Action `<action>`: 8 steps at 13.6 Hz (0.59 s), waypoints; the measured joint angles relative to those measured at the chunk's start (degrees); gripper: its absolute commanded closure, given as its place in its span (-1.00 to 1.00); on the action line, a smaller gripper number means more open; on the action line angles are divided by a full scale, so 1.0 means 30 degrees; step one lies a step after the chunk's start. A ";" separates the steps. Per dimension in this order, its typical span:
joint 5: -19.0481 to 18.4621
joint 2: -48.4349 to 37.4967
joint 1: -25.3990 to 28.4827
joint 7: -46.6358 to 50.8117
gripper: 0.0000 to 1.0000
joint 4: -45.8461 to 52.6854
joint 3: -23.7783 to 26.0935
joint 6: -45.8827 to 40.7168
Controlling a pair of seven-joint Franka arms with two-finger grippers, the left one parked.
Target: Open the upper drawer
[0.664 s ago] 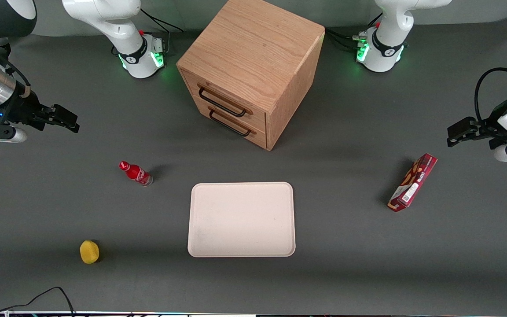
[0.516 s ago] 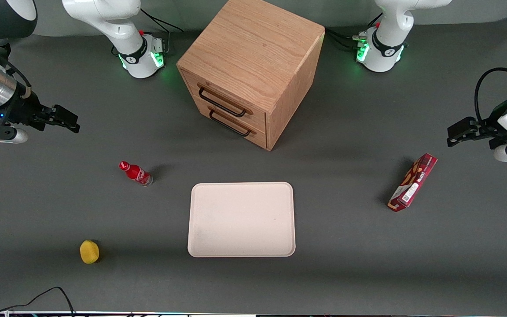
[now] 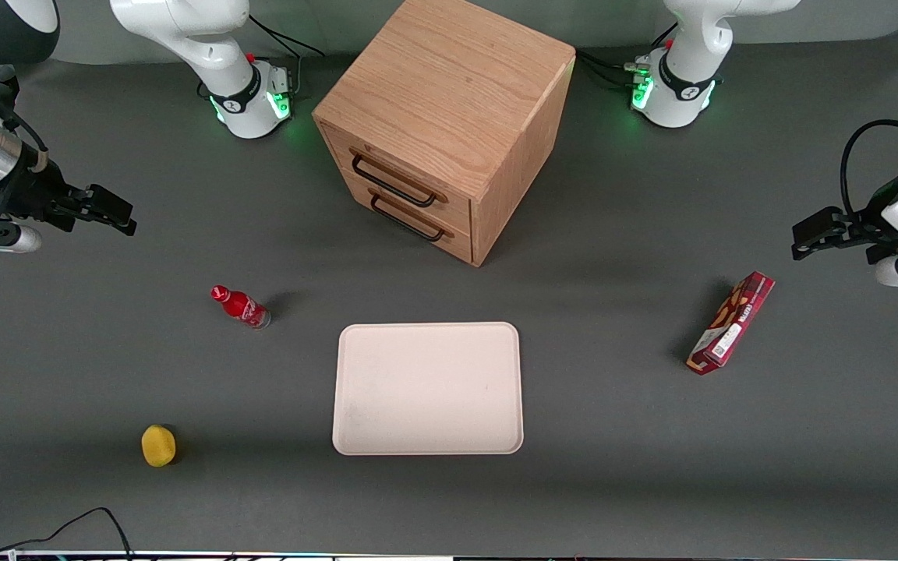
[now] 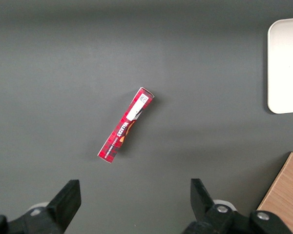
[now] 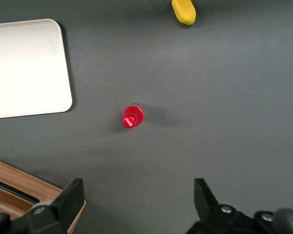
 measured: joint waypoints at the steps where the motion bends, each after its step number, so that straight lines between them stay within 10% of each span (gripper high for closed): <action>1: 0.0001 -0.0002 0.0047 -0.0143 -1.00 0.0041 0.0051 -0.0238; 8: 0.2525 -0.0068 0.0446 -0.0293 -1.00 0.1644 0.4996 -0.1429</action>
